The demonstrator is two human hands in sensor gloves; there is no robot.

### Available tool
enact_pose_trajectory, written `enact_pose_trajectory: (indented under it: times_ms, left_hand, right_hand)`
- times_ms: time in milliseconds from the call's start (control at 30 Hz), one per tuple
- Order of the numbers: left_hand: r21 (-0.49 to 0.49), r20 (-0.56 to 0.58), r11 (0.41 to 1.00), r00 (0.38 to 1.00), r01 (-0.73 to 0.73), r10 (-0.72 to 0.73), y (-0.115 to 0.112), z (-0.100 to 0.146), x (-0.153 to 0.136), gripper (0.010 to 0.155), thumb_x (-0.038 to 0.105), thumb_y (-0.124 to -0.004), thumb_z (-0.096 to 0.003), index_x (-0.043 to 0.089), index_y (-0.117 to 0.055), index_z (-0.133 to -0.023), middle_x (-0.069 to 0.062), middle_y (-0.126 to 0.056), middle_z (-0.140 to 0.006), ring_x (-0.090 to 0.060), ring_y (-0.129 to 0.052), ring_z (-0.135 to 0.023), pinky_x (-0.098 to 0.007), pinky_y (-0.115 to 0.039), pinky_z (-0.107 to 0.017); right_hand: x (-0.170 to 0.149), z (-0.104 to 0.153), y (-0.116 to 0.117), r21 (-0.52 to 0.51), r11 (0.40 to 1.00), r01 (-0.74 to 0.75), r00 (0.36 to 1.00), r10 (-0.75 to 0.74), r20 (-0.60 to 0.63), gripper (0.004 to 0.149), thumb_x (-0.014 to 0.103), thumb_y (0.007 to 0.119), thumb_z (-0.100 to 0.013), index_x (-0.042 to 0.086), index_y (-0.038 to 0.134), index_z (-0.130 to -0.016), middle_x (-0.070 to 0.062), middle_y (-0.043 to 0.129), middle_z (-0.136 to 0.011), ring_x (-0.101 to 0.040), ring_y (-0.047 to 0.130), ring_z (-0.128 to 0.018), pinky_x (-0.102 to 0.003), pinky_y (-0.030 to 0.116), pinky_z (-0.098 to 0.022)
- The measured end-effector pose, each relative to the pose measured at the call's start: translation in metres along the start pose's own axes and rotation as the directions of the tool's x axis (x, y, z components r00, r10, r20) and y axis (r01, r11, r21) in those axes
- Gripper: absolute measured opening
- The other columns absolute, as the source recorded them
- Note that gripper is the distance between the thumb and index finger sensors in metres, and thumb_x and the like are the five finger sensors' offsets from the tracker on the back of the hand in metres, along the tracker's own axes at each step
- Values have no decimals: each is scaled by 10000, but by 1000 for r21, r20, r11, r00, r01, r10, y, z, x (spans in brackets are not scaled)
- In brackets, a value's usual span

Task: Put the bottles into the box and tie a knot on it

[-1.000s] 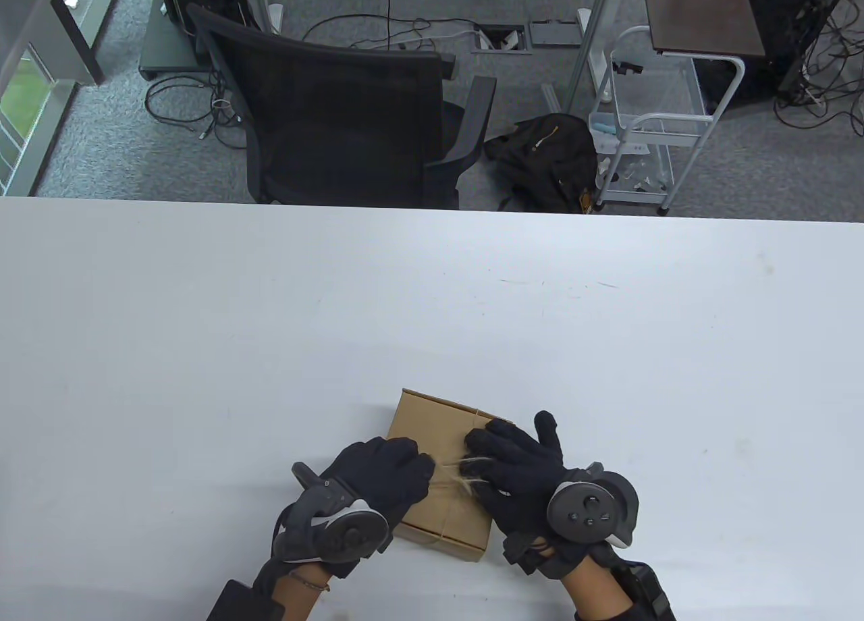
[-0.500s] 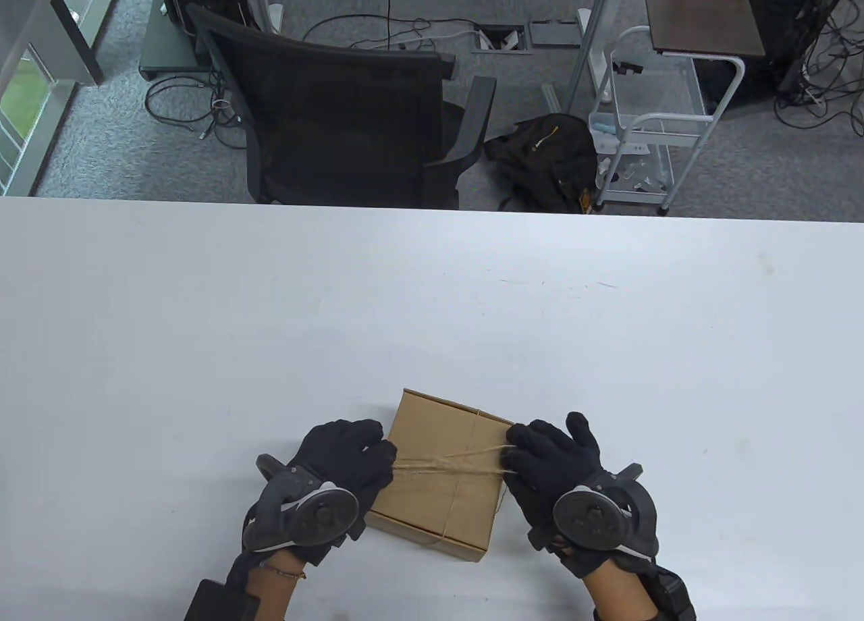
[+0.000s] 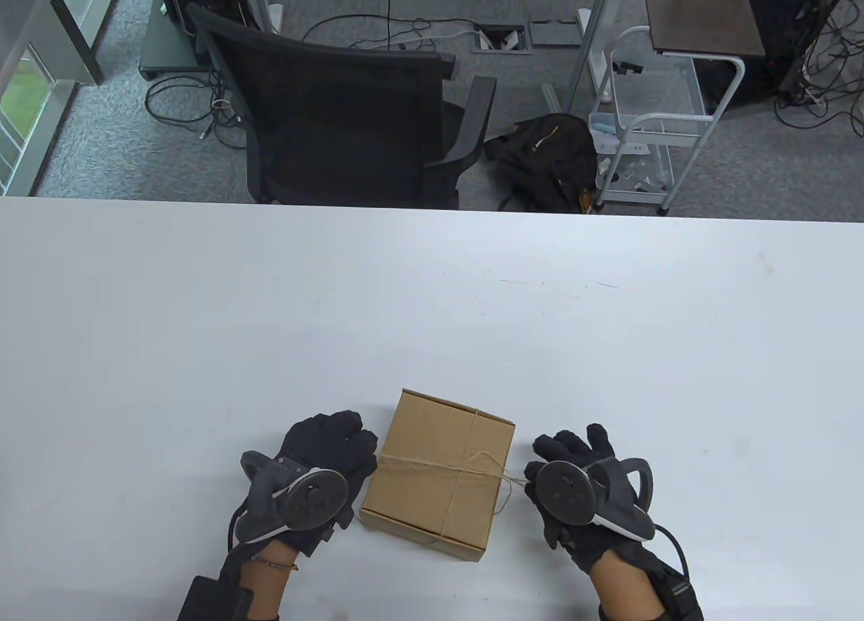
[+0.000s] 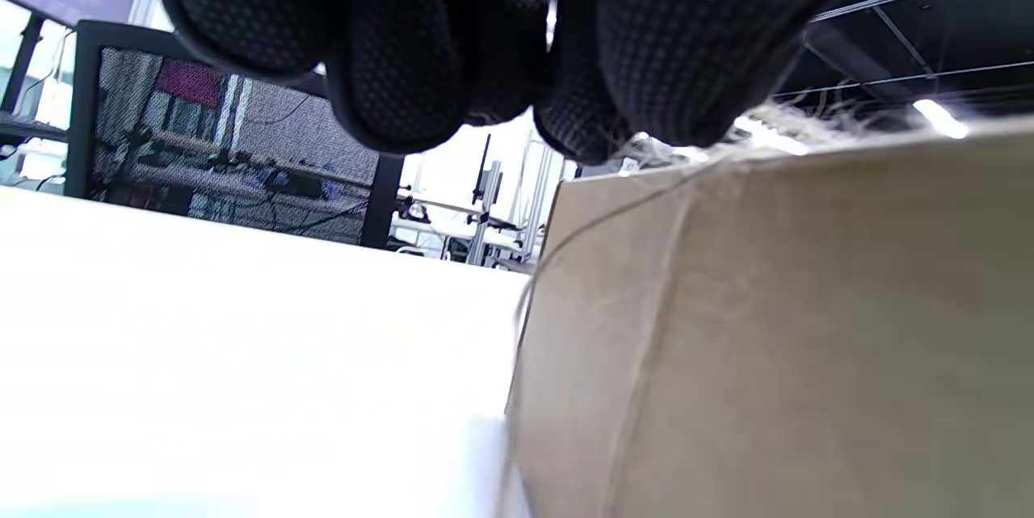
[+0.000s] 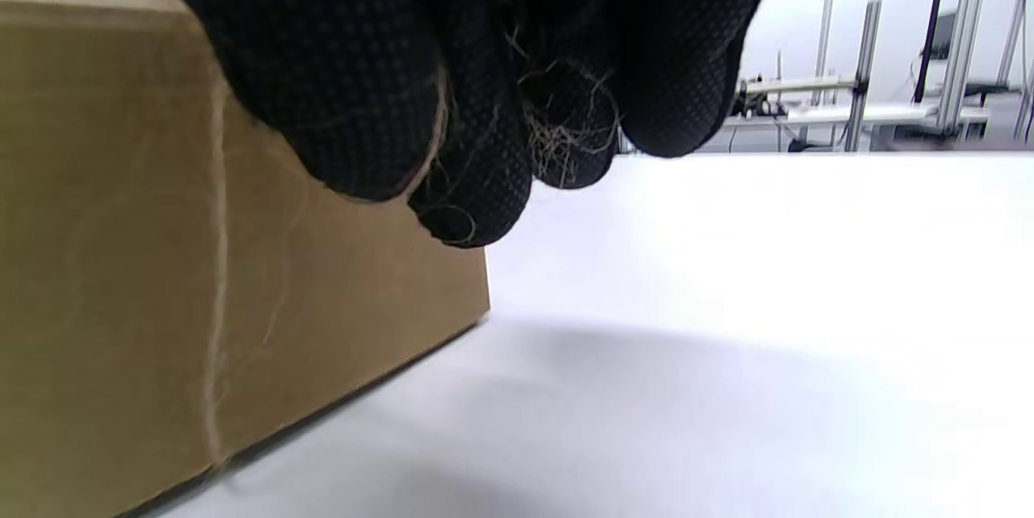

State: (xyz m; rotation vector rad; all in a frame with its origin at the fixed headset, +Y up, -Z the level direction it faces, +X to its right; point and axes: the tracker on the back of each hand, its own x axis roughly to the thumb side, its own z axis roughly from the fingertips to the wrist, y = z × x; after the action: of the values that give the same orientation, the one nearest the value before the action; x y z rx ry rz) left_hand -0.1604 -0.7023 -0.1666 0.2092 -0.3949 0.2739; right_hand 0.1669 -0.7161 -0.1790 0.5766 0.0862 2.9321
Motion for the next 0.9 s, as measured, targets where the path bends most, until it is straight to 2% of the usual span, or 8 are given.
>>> enact_pose_trajectory:
  times_ms: [200, 400, 500, 567, 633, 700, 833, 900]
  left_hand:
    - [-40, -30, 999, 999, 19, -21, -5, -2, -7, 439, 409, -952, -426, 215, -994, -817, -118, -923, -962, -373, -989, -757, -618, -784, -604]
    - [-90, -43, 996, 999, 16, -20, -8, -3, -11, 443, 412, -958, -422, 211, -998, -815, -127, -916, -986, -378, -983, -785, -634, -772, -616]
    - [-103, -50, 994, 998, 27, -33, -9, -3, -13, 457, 414, -957, -424, 217, -987, -836, -137, -896, -1025, -390, -969, -820, -653, -751, -632]
    - [-101, -72, 994, 996, 38, -46, -6, -2, -17, 547, 425, -958, -420, 214, -922, -923, -153, -871, -1054, -399, -958, -841, -660, -742, -638]
    - [-95, -96, 994, 993, 52, -62, -5, -2, -21, 599, 421, -957, -423, 206, -873, -976, -162, -839, -1084, -413, -931, -880, -673, -720, -653]
    - [-66, -129, 994, 988, 82, -91, -5, -1, -25, 700, 410, -956, -425, 201, -767, -1066, -175, -787, -1124, -437, -885, -933, -683, -689, -672]
    - [-111, -217, 979, 957, 171, -192, -9, 1, -37, 785, 442, -888, -466, 188, -612, -1155, -214, -626, -1214, -502, -692, -1066, -702, -585, -713]
    - [-146, -249, 975, 947, 168, -201, -13, 3, -44, 823, 489, -834, -491, 235, -495, -1197, -214, -476, -1274, -538, -486, -1130, -745, -443, -727]
  right_hand:
    - [-8, -5, 9, 100, 995, 27, 1000, -27, -2, 379, 280, 947, -385, 95, 1066, -694, -203, 831, -1001, -504, 687, -922, -748, 373, -666]
    - [-15, -7, 14, 124, 990, 63, 998, -60, -22, 397, 292, 936, -390, 95, 1054, -714, -204, 814, -1013, -514, 668, -929, -747, 362, -667]
    - [-23, -6, 14, 132, 984, 116, 993, -112, -39, 458, 322, 909, -401, 98, 1009, -787, -215, 781, -1036, -519, 645, -940, -747, 356, -668]
    - [-36, -4, 12, 116, 966, 230, 972, -223, -71, 587, 340, 914, -401, 74, 886, -923, -243, 724, -1065, -527, 620, -946, -745, 350, -668]
    - [-47, -1, 9, 76, 960, 269, 959, -260, -109, 597, 311, 925, -403, 42, 872, -933, -270, 686, -1075, -552, 572, -952, -754, 314, -666]
    - [-55, 1, 6, 55, 973, 223, 970, -215, -117, 621, 293, 914, -409, 61, 821, -977, -275, 611, -1110, -565, 499, -972, -759, 291, -663]
    - [-57, 1, 12, 7, 991, 136, 981, -134, -140, 712, 218, 882, -424, 146, 634, -1087, -250, 344, -1178, -572, 230, -998, -756, 154, -652]
    - [-55, -1, 19, -12, 995, 102, 987, -103, -120, 754, 261, 864, -437, 206, 539, -1116, -213, 217, -1183, -544, 120, -996, -746, 78, -637]
